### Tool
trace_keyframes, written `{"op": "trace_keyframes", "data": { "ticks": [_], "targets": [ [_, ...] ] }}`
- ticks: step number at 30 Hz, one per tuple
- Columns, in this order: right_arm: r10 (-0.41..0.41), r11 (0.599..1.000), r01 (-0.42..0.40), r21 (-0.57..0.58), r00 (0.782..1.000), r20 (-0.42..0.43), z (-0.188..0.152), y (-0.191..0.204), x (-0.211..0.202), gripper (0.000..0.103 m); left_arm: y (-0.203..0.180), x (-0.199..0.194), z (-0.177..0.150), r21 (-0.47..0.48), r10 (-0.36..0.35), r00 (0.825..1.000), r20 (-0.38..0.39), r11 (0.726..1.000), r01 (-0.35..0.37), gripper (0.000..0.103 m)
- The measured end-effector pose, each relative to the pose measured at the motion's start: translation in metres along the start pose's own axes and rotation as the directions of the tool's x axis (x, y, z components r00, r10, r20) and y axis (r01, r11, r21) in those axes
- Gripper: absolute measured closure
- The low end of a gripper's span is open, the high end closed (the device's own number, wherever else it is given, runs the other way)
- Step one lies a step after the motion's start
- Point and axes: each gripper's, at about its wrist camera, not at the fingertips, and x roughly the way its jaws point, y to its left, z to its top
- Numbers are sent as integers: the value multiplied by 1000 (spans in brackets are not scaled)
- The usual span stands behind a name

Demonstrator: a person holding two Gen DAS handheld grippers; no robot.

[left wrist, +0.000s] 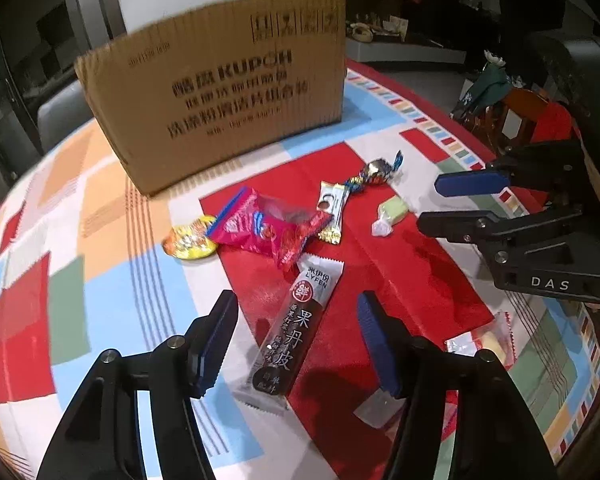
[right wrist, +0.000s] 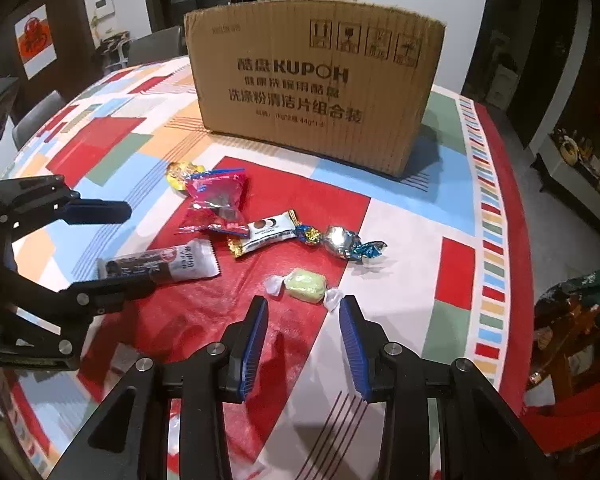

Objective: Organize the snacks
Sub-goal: 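Grasp the dark fruit-leather bar with the left tool while the right tool grasps the green candy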

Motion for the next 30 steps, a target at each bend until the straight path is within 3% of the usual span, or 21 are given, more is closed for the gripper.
{"op": "trace_keyframes", "data": {
  "ticks": [12,20,23,30],
  "targets": [
    [26,999,-27,-33,999,-35,8,-5,31,65,7,25,-1,-47,-17,999,-34,999,15,49],
    [31,999,-34,-41,998,-52,11,-3,41,66,13,29,-2,-88,-54,998,-40,995,50,64],
    [30,998,-32,-45,998,-52,10,-1,39,78,15,27,-2,-98,-61,997,-36,994,57,73],
    [46,999,-47,-25,998,-43,9,6,27,79,16,21,-5,-118,-84,996,-31,990,80,85]
  ]
}}
